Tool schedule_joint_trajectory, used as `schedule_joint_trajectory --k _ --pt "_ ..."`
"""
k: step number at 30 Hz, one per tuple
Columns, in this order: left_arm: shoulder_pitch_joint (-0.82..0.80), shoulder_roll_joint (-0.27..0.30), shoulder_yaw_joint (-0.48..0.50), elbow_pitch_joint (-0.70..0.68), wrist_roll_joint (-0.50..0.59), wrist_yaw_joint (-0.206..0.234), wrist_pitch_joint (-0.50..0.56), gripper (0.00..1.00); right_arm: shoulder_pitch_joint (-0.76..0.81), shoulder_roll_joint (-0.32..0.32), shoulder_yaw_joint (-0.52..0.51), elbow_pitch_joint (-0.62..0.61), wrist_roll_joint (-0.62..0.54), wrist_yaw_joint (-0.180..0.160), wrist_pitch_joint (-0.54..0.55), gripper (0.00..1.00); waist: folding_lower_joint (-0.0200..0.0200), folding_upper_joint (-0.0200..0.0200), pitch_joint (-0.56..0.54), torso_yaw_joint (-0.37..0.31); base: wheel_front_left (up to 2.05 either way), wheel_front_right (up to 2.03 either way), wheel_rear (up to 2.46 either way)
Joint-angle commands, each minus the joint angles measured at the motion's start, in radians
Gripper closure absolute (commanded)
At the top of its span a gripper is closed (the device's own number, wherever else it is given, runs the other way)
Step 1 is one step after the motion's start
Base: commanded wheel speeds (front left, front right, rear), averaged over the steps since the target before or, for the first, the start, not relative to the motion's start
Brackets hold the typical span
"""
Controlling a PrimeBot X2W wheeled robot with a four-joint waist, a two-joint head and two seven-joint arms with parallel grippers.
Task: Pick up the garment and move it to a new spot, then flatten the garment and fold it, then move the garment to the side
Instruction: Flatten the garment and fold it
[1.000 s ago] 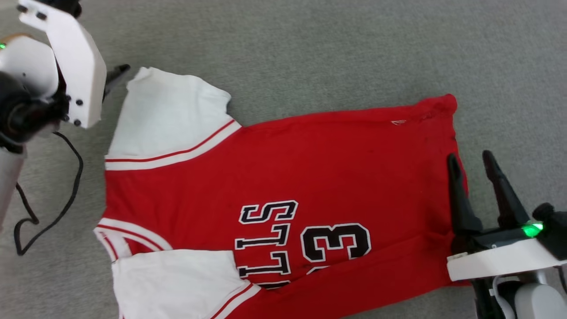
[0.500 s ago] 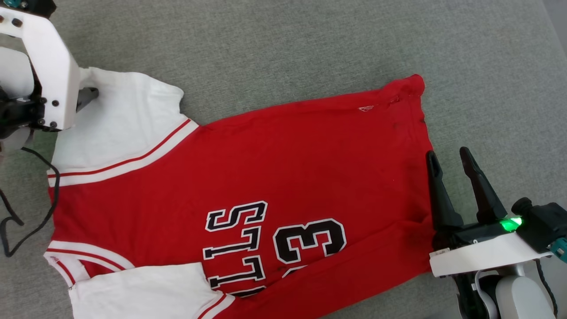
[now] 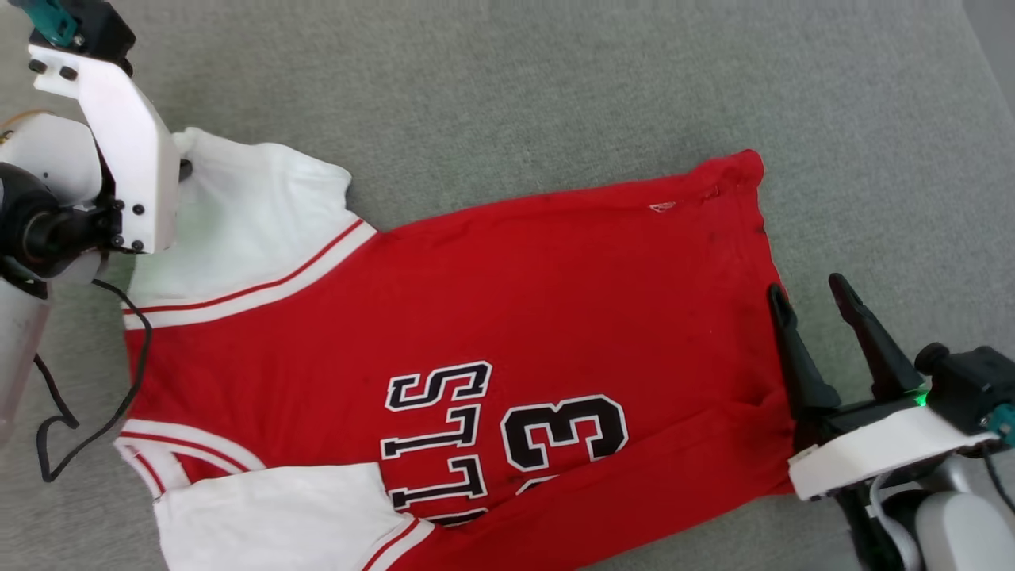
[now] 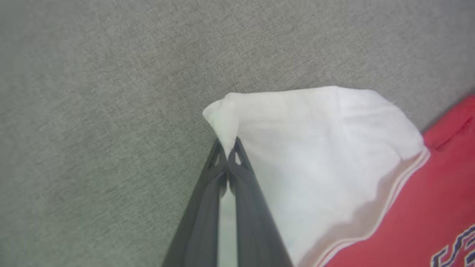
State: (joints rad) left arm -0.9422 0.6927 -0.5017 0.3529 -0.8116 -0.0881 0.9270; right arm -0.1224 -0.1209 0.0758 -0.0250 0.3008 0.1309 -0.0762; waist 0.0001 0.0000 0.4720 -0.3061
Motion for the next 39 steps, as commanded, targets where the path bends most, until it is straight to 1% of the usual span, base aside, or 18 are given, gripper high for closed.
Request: schedule_joint_trajectory --k 1,4,7,8,9,11,14,17,20,22,26,31,35,39 --pt "0.015 -0.004 0.003 -0.008 -0.005 -0.009 -0.02 1.0 -0.001 -0.025 0.002 -0.018 0.01 0.0 0.032 0.0 -0.0001 0.0 -0.038 0.027 0.0 0.0 0.0" --pt "0.031 -0.01 -0.005 -0.04 -0.014 -0.023 -0.066 1.0 -0.011 -0.101 -0.002 -0.048 0.011 -0.001 0.157 0.0 -0.0001 0.0 -0.071 0.054 0.0 0.0 0.0" --pt "0.056 -0.018 -0.039 -0.104 -0.034 -0.037 -0.09 1.0 -0.031 -0.177 -0.012 -0.085 0.013 0.0 0.31 0.0 -0.0001 0.0 -0.098 0.091 0.0 0.0 0.0" --pt "0.056 -0.018 -0.039 -0.104 -0.034 -0.037 -0.09 1.0 -0.031 -0.177 -0.012 -0.085 0.013 0.0 0.31 0.0 -0.0001 0.0 -0.098 0.091 0.0 0.0 0.0" --pt "0.057 -0.017 -0.048 -0.129 -0.036 -0.039 -0.099 1.0 -0.04 -0.2 -0.018 -0.093 0.025 -0.001 0.363 0.0 -0.0001 0.0 -0.103 0.105 0.0 0.0 0.0" --pt "0.06 -0.018 -0.067 -0.179 -0.038 -0.039 -0.119 1.0 -0.063 -0.274 -0.016 -0.103 0.039 -0.001 0.47 0.0 -0.0001 0.0 -0.109 0.134 0.0 0.0 0.0" --pt "0.079 -0.009 -0.095 -0.253 -0.036 -0.041 -0.146 1.0 -0.116 -0.35 -0.01 -0.096 0.105 0.0 0.63 0.0 -0.0001 0.0 -0.116 0.176 0.0 0.0 0.0" --pt "0.096 0.006 -0.118 -0.331 -0.044 -0.042 -0.161 1.0 -0.172 -0.406 -0.005 -0.081 0.171 0.0 0.782 0.0 -0.0001 0.0 -0.114 0.216 0.0 0.0 0.0" --pt "0.111 0.027 -0.138 -0.417 -0.037 -0.042 -0.182 1.0 -0.233 -0.428 -0.004 -0.052 0.231 0.0 0.918 0.0 -0.0001 0.0 -0.101 0.253 0.0 0.0 0.0" --pt "0.126 0.037 -0.151 -0.462 -0.037 -0.042 -0.19 1.0 -0.277 -0.451 -0.008 -0.033 0.243 -0.001 0.985 0.0 -0.0001 0.0 -0.088 0.277 0.0 0.0 0.0" --pt "0.137 0.052 -0.16 -0.546 -0.026 -0.042 -0.206 1.0 -0.349 -0.491 0.009 0.023 0.223 0.0 1.069 0.0 -0.0001 0.0 -0.062 0.324 0.0 0.0 0.0" --pt "0.151 0.053 -0.167 -0.618 -0.011 -0.037 -0.223 1.0 -0.406 -0.515 0.029 0.102 0.165 -0.001 1.124 0.0 -0.0001 0.0 -0.037 0.371 0.0 0.0 0.0" --pt "0.146 0.026 -0.188 -0.657 0.01 -0.039 -0.254 1.0 -0.407 -0.495 0.04 0.169 0.161 -0.001 1.138 0.0 -0.0001 0.0 -0.021 0.401 0.0 0.0 0.0" --pt "0.144 0.013 -0.21 -0.665 0.023 -0.039 -0.265 1.0 -0.376 -0.475 0.064 0.231 0.163 0.0 1.127 0.0 -0.0001 0.0 -0.002 0.422 0.0 0.0 0.0"
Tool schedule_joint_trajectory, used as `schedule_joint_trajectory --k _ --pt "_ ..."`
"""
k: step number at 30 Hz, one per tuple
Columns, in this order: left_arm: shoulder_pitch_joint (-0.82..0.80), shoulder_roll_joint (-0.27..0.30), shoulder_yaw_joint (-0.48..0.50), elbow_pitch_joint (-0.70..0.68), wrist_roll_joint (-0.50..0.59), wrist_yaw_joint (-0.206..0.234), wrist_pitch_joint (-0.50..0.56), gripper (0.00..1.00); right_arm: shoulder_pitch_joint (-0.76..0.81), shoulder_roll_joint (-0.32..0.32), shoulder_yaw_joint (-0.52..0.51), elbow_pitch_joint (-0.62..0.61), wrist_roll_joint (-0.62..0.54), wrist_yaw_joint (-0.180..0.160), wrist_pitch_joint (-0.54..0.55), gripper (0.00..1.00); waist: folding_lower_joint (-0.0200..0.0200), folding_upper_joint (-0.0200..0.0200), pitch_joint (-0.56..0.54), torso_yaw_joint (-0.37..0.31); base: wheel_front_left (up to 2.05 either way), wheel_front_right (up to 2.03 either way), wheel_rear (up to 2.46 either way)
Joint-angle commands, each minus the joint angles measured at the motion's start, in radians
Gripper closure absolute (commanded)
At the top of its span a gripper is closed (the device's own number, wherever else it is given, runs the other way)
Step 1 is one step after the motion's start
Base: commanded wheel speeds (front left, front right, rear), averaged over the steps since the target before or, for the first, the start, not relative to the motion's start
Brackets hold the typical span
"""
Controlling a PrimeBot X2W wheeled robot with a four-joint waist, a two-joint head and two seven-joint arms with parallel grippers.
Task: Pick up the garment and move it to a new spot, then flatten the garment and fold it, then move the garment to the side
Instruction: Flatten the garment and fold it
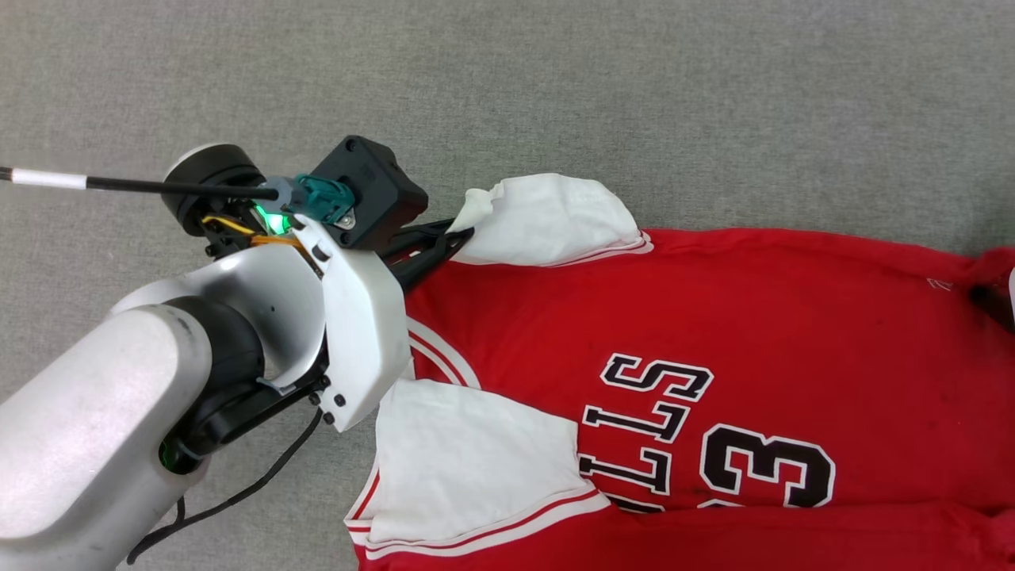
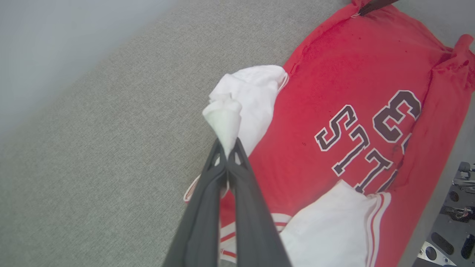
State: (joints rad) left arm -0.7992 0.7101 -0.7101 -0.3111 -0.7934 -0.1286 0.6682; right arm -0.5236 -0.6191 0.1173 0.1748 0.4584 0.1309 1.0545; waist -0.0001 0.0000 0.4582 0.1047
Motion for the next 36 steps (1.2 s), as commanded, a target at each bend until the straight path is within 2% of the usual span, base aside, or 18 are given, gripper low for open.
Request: schedule_joint_trajectory --k 1,3,5,6,14,20,28,36 --pt "0.0 -0.006 -0.006 0.0 0.009 0.001 -0.011 1.0 0.029 0.029 0.03 0.044 0.005 0.0 -0.007 0.0 0.0001 0.0 0.014 0.014 0.0 0.0 0.0" --pt "0.002 -0.005 -0.011 0.004 0.008 0.001 -0.017 1.0 0.039 0.036 0.049 0.065 0.004 0.0 -0.016 0.0 0.0001 0.0 0.019 0.019 0.0 0.0 0.0" --pt "0.007 -0.004 -0.014 0.009 0.006 0.001 -0.024 1.0 0.046 0.039 0.064 0.084 0.008 0.0 -0.027 0.78 0.0001 0.0 0.02 0.021 0.0 0.0 0.0" --pt "0.011 -0.002 -0.016 0.015 0.007 0.0 -0.031 1.0 0.046 0.041 0.069 0.091 0.011 0.0 -0.038 1.0 0.0001 0.0 0.017 0.02 0.0 0.0 0.0" --pt "0.064 0.026 0.003 0.061 0.015 0.015 -0.108 1.0 0.007 0.031 0.04 0.089 0.043 0.0 -0.137 1.0 0.0001 0.0 -0.05 -0.021 0.0 0.0 0.0" --pt "0.141 0.053 0.023 0.07 -0.001 0.05 -0.154 1.0 0.046 0.024 -0.006 0.031 0.078 0.0 -0.19 1.0 0.0001 0.0 -0.137 -0.052 0.0 0.0 0.0" --pt "0.297 0.103 0.031 0.031 -0.033 0.117 -0.199 1.0 0.211 0.019 -0.076 -0.101 0.108 -0.001 -0.212 1.0 0.0001 0.0 -0.24 -0.07 0.0 0.0 0.0" --pt "0.462 0.147 -0.001 -0.002 -0.057 0.166 -0.224 1.0 0.445 0.075 -0.15 -0.226 0.107 0.0 -0.212 1.0 0.0001 0.0 -0.286 -0.064 0.0 0.0 0.0"
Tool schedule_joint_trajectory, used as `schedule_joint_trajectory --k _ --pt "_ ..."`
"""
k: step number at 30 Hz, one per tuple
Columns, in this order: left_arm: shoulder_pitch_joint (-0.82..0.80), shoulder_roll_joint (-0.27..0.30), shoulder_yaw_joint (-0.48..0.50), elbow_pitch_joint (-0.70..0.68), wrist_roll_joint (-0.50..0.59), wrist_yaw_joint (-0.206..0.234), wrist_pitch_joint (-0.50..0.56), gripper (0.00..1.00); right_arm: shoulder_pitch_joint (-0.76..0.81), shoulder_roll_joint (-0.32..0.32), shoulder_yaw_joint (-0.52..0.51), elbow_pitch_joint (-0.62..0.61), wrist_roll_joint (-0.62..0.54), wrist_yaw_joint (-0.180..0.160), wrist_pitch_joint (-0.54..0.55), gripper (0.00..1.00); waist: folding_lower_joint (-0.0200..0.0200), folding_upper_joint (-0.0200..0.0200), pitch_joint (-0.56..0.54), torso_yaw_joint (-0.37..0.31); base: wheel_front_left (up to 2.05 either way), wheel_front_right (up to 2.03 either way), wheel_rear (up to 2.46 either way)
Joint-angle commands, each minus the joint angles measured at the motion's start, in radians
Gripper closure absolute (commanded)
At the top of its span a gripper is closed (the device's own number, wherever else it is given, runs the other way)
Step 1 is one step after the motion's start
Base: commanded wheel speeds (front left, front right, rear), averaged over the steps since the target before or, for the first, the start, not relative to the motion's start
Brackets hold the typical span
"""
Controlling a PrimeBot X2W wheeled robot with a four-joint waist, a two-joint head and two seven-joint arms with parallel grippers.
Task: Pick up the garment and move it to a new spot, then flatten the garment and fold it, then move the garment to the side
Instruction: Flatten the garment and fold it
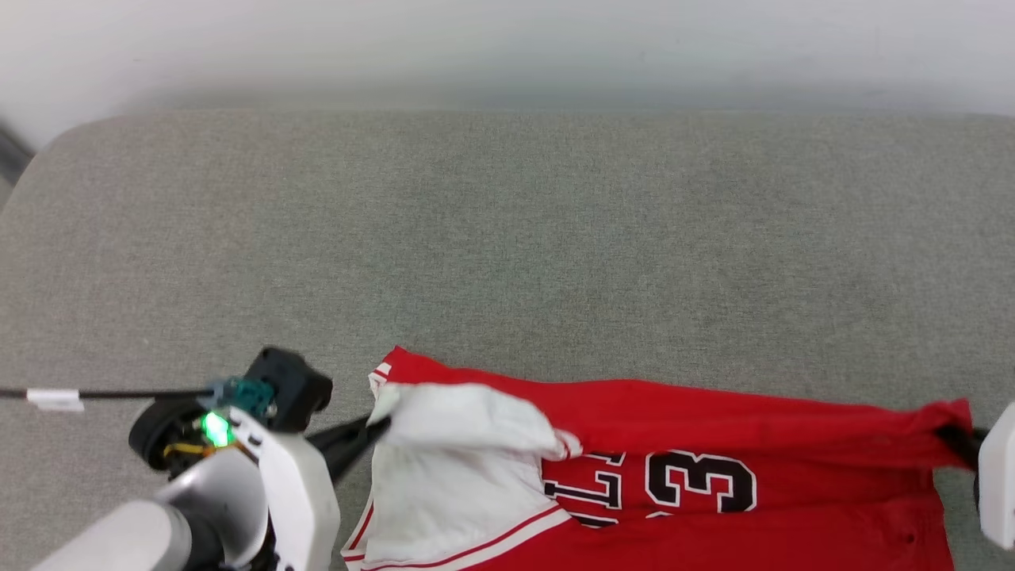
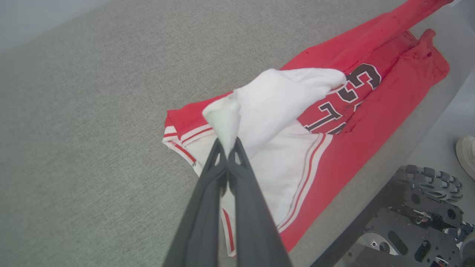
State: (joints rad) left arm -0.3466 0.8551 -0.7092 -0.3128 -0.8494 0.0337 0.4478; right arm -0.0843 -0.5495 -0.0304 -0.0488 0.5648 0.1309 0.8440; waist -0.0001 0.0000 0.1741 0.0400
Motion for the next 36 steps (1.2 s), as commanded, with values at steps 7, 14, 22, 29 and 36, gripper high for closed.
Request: schedule_joint_trajectory --k 7,14,22,29,36 --pt "0.128 0.022 -0.048 0.036 -0.004 0.024 -0.026 1.0 0.136 0.013 -0.006 -0.03 -0.006 0.0 0.005 1.0 0.0001 0.0 -0.017 -0.001 0.0 0.0 0.0" --pt "0.15 -0.008 -0.101 0.102 0.016 0.002 -0.017 1.0 0.169 -0.013 0.053 -0.002 -0.019 0.0 -0.027 1.0 0.0001 0.0 -0.014 0.001 0.0 0.0 0.0" --pt "0.112 -0.066 -0.14 0.212 0.043 -0.043 -0.032 1.0 0.135 -0.043 0.123 0.057 -0.008 0.0 -0.092 1.0 0.0001 0.0 0.0 -0.001 0.0 0.0 0.0" --pt "0.098 -0.083 -0.15 0.267 0.075 -0.047 -0.056 0.0 0.122 -0.048 0.147 0.08 0.026 0.0 -0.14 0.0 0.0001 0.0 -0.01 -0.006 0.0 0.0 0.0" --pt "0.081 -0.102 -0.103 0.255 0.088 -0.031 -0.16 0.0 0.112 -0.049 0.069 0.029 0.079 0.0 -0.157 0.0 0.0001 0.0 -0.055 -0.001 0.0 0.0 0.0"
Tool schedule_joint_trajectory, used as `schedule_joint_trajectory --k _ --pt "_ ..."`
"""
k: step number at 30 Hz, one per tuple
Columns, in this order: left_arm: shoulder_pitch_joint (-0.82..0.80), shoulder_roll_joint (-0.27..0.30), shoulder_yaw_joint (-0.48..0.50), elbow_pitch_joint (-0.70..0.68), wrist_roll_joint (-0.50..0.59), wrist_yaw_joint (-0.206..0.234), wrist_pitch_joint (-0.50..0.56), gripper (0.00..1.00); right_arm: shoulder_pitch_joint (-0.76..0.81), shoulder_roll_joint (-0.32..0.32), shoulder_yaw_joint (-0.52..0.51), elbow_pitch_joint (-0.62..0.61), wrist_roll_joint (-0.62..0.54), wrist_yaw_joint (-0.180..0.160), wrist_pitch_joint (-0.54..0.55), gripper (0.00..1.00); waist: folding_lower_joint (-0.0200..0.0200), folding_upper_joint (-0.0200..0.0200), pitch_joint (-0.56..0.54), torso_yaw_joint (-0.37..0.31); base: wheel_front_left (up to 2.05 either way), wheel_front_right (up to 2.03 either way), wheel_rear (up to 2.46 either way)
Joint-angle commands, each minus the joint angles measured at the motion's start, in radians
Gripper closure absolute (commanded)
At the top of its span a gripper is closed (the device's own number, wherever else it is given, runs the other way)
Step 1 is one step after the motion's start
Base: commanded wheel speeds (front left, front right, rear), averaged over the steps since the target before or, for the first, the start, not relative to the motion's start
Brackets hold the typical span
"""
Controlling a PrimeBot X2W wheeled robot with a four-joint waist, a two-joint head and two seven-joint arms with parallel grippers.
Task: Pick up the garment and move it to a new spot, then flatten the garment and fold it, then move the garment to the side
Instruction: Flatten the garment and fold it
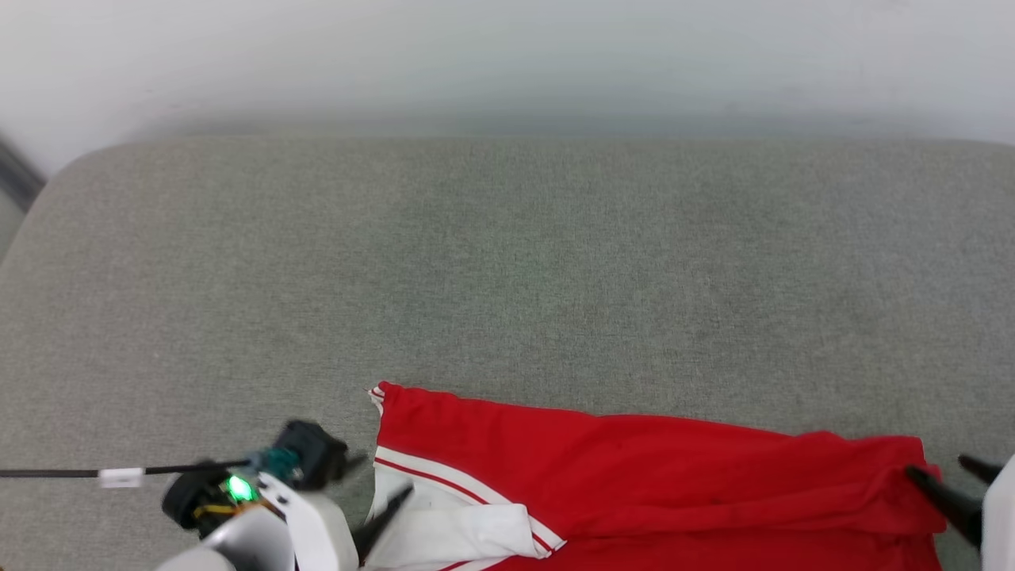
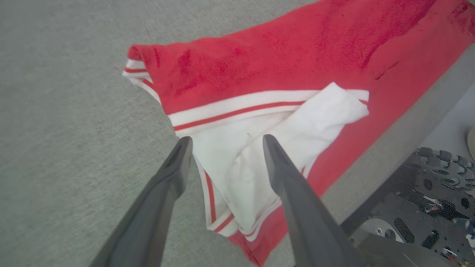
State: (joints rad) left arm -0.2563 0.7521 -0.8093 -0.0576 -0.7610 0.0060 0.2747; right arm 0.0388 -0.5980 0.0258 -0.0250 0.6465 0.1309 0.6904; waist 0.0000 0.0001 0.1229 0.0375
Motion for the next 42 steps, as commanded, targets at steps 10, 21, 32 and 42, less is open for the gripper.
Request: schedule_joint_trajectory --k 10,21,32,42 --pt "-0.001 -0.063 0.143 -0.003 0.073 0.124 -0.337 0.0 0.022 0.116 -0.236 -0.16 -0.008 0.0 0.101 0.0 0.0 -0.0001 -0.043 0.018 0.0 0.0 0.0" --pt "0.108 -0.212 0.403 -0.06 0.206 0.251 -0.54 0.0 0.069 0.407 -0.436 -0.154 -0.136 0.0 0.18 0.0 0.0 -0.0001 -0.038 0.045 0.0 0.0 0.0" --pt "0.213 -0.396 0.614 -0.109 0.404 0.098 -0.54 0.0 0.068 0.532 -0.527 0.048 -0.18 0.0 0.102 0.0 0.0 -0.0001 0.016 0.102 0.0 0.0 0.0" --pt "0.212 -0.494 0.719 -0.073 0.493 -0.035 -0.54 0.0 0.049 0.56 -0.443 0.271 -0.137 0.0 0.075 0.0 0.0 -0.0001 0.043 0.131 0.0 0.0 0.0"
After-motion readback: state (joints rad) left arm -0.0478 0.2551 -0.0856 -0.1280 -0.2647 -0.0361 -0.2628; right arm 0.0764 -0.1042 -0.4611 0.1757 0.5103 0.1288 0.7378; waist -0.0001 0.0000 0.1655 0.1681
